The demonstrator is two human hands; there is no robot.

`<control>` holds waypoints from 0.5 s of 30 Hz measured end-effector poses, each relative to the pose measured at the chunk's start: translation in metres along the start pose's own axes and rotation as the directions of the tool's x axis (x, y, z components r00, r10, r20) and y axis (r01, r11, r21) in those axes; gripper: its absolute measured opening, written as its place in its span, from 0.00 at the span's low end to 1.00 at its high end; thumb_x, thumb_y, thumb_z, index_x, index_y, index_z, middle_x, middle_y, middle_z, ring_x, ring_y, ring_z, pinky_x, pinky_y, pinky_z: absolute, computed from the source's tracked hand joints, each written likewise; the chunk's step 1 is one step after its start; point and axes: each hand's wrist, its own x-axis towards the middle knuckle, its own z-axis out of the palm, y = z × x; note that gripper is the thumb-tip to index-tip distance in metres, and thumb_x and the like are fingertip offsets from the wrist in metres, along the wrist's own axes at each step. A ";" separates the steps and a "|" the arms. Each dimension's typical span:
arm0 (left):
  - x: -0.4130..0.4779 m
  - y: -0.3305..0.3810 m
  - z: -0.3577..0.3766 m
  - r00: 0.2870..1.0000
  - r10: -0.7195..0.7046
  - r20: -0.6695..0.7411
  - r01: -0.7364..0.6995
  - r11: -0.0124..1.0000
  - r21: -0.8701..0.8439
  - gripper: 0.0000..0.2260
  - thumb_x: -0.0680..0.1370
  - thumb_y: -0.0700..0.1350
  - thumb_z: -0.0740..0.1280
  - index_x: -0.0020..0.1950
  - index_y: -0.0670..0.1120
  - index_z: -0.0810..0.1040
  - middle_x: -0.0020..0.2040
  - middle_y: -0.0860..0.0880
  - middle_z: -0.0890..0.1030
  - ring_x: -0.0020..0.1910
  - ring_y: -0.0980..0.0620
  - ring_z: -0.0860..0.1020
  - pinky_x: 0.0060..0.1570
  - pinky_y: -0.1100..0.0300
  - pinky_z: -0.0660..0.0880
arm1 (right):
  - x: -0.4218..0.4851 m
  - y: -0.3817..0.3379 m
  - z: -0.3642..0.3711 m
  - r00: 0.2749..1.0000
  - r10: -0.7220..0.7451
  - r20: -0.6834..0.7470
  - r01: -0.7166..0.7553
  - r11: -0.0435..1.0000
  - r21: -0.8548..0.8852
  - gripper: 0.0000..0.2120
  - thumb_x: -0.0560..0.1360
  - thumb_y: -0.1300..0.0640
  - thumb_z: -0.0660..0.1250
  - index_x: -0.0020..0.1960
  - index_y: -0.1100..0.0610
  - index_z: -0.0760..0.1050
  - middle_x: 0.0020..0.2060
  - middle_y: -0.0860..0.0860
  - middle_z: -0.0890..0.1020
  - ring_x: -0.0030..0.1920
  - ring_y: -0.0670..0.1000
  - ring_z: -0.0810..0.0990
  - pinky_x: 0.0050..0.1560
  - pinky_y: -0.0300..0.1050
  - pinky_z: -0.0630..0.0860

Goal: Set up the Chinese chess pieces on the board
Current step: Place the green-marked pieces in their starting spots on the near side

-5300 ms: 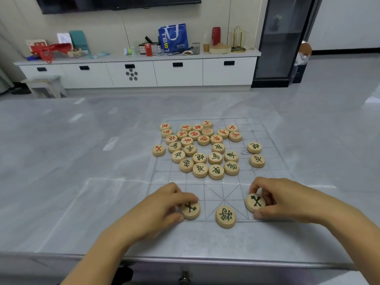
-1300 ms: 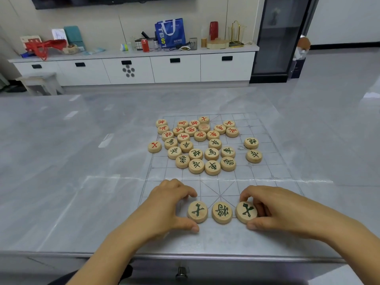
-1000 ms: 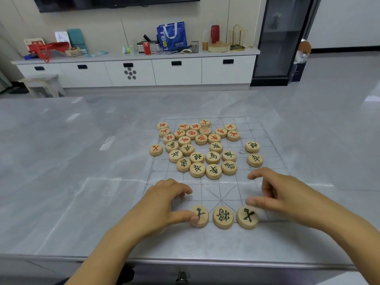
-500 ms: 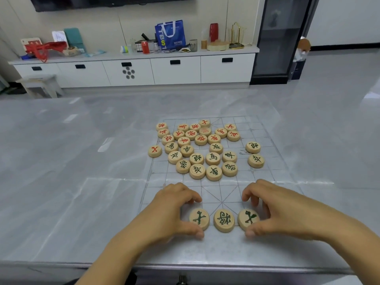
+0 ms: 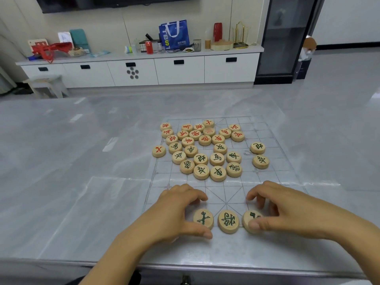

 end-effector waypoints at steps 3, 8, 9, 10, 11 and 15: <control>0.002 -0.008 -0.005 0.996 -0.038 -0.080 0.029 0.994 -0.108 0.24 0.67 0.59 0.72 0.60 0.56 0.72 0.54 0.60 0.73 0.55 0.61 0.71 0.55 0.70 0.67 | 0.011 0.011 -0.007 0.992 0.057 -0.109 -0.047 0.994 0.094 0.23 0.62 0.31 0.59 0.52 0.41 0.69 0.46 0.42 0.74 0.44 0.43 0.74 0.45 0.37 0.72; 0.019 -0.029 -0.019 0.912 -0.180 -0.368 0.133 0.980 -0.151 0.14 0.73 0.50 0.68 0.58 0.49 0.75 0.54 0.52 0.74 0.51 0.58 0.72 0.46 0.71 0.66 | 0.037 0.040 -0.016 0.919 0.151 -0.364 -0.106 0.984 0.142 0.11 0.74 0.46 0.64 0.54 0.48 0.71 0.50 0.47 0.74 0.43 0.43 0.73 0.42 0.36 0.68; 0.024 -0.034 -0.021 0.881 -0.206 -0.427 0.163 0.977 -0.135 0.14 0.74 0.48 0.68 0.59 0.48 0.76 0.55 0.51 0.75 0.52 0.56 0.72 0.48 0.68 0.67 | 0.041 0.042 -0.018 0.899 0.155 -0.410 -0.100 0.983 0.151 0.12 0.74 0.47 0.64 0.55 0.50 0.72 0.51 0.47 0.73 0.43 0.43 0.73 0.43 0.38 0.68; 0.029 -0.040 -0.023 0.848 -0.230 -0.477 0.197 0.973 -0.120 0.13 0.75 0.47 0.67 0.59 0.47 0.76 0.56 0.49 0.75 0.53 0.54 0.72 0.52 0.64 0.68 | 0.045 0.043 -0.019 0.879 0.159 -0.449 -0.094 0.982 0.164 0.13 0.74 0.48 0.64 0.57 0.51 0.72 0.52 0.47 0.72 0.44 0.43 0.74 0.45 0.39 0.68; 0.033 -0.045 -0.024 0.819 -0.256 -0.513 0.230 0.966 -0.114 0.13 0.76 0.46 0.66 0.59 0.47 0.76 0.58 0.48 0.75 0.56 0.52 0.72 0.56 0.61 0.68 | 0.048 0.043 -0.019 0.862 0.164 -0.479 -0.091 0.981 0.172 0.14 0.75 0.48 0.63 0.58 0.51 0.72 0.53 0.47 0.70 0.47 0.45 0.74 0.47 0.40 0.68; 0.047 -0.058 -0.021 0.780 -0.314 -0.541 0.295 0.947 -0.125 0.13 0.77 0.44 0.64 0.61 0.46 0.75 0.63 0.46 0.74 0.61 0.47 0.71 0.63 0.54 0.67 | 0.059 0.045 -0.020 0.831 0.168 -0.531 -0.131 0.986 0.108 0.14 0.77 0.52 0.61 0.61 0.54 0.71 0.62 0.50 0.70 0.60 0.50 0.71 0.56 0.46 0.71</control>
